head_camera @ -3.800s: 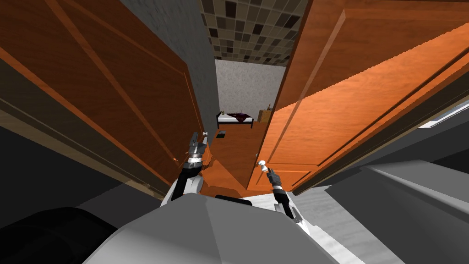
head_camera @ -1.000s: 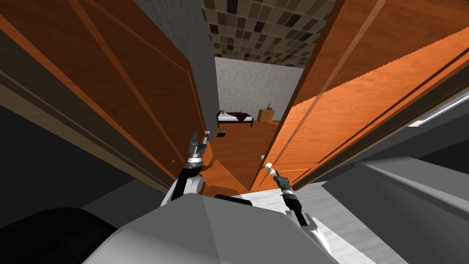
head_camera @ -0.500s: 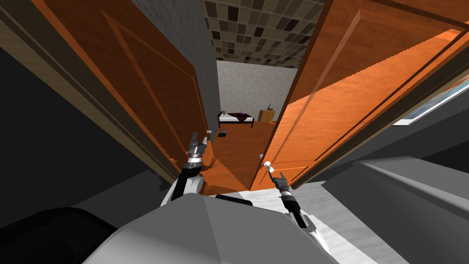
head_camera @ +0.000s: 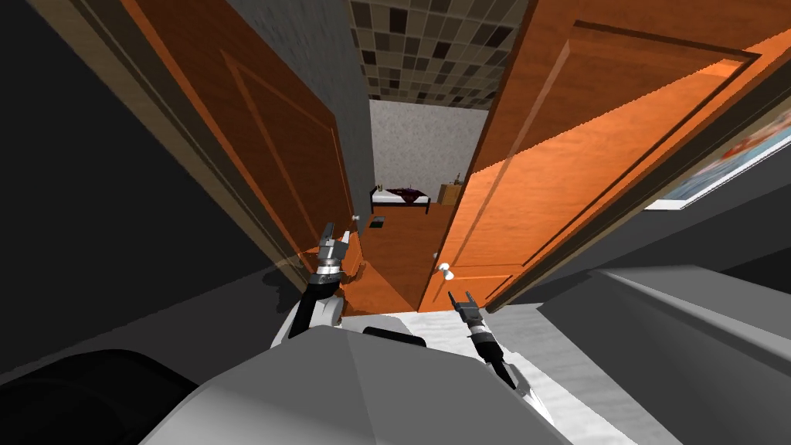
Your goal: Push the door open
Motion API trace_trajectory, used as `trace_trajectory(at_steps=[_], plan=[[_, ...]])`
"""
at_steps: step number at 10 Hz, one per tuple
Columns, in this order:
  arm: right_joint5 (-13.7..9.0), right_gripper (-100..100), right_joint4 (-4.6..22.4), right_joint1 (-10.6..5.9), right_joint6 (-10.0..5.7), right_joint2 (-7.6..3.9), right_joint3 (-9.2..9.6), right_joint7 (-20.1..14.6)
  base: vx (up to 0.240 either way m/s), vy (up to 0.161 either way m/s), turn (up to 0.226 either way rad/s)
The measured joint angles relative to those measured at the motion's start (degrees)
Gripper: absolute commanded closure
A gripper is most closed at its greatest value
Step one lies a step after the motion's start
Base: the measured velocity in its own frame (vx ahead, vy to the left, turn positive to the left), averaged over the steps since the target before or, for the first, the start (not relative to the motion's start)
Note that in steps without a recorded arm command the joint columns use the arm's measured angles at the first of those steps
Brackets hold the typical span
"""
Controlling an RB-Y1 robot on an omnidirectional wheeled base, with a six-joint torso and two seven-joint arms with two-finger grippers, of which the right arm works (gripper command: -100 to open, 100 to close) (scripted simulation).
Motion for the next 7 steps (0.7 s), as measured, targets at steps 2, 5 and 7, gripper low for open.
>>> trace_trajectory(at_steps=[2, 5, 7], plan=[[-0.03, -100, 0.21, -0.08, -0.09, 0.18, -0.05, 0.16, 0.116, 0.022, 0.028], [-0.25, -100, 0.57, -0.54, 0.02, 0.85, -0.34, 0.87, 0.201, -0.001, 0.035], [-0.41, -100, 0.7, -0.87, 0.22, 1.34, -0.55, 1.37, 0.141, -0.001, 0.017]])
